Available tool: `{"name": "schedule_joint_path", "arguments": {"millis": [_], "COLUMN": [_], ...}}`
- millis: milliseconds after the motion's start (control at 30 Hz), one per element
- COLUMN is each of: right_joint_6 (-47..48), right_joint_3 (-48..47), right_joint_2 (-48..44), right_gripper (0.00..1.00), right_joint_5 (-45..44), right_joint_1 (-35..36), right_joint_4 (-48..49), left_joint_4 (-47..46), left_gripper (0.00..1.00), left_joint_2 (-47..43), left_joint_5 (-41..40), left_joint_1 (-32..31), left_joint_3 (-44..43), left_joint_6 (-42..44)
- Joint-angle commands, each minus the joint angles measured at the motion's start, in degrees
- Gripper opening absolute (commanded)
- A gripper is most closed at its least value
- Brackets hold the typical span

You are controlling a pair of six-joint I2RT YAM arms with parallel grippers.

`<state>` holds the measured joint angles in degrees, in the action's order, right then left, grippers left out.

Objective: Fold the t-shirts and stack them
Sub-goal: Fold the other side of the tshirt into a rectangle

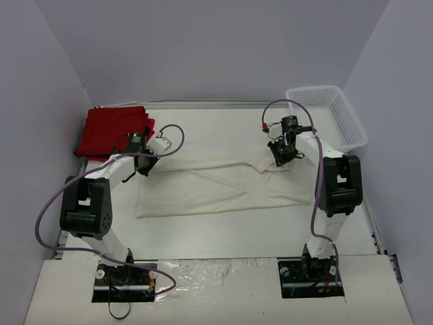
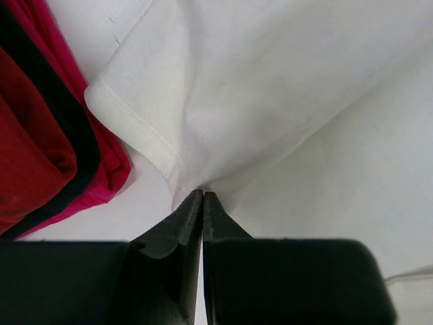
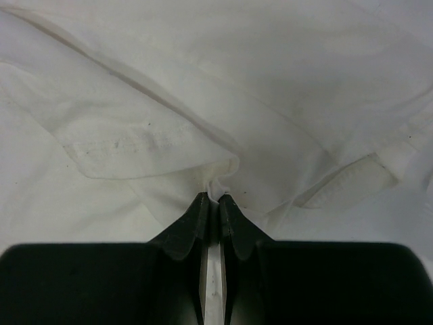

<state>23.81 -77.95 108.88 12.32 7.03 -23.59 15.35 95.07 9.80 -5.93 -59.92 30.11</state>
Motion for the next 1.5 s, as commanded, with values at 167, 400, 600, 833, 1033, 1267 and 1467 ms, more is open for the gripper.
{"name": "schedule_joint_path", "arguments": {"millis": [167,400,600,833,1033,1267,1467], "right_joint_6": [0.62,1.06,1.15,2.99,3.70,4.40,5.01], "right_joint_3": [2.37,2.54,3.24,3.42,1.93,-0.53,-0.27], "right_joint_2": [-2.79,-3.32,-3.67,-3.94,-6.40,-9.56,-9.57], "right_gripper": [0.00,0.00,0.00,0.25,0.34,0.36,0.34], "right_joint_5": [0.78,-0.71,0.69,4.03,5.09,6.05,8.16], "right_joint_1": [-0.87,-1.84,-2.11,-2.11,-2.11,-2.02,-1.76], "right_joint_4": [-1.72,-1.72,-1.81,-4.70,-6.72,-8.22,-9.09], "left_joint_4": [-3.84,-4.46,-3.31,-1.73,0.37,3.36,5.65], "left_gripper": [0.02,0.02,0.02,0.26,0.37,0.37,0.37], "left_joint_2": [-1.46,-1.11,-1.02,-1.81,-5.50,-12.35,-15.61], "left_joint_5": [-5.32,-6.29,-4.79,-4.44,-5.32,-5.58,-5.58], "left_joint_1": [0.83,1.19,1.19,1.19,1.19,1.10,1.19], "left_joint_3": [0.86,1.21,2.35,3.32,2.71,1.91,2.88], "left_joint_6": [2.76,3.03,3.64,5.05,4.00,2.50,1.18]}}
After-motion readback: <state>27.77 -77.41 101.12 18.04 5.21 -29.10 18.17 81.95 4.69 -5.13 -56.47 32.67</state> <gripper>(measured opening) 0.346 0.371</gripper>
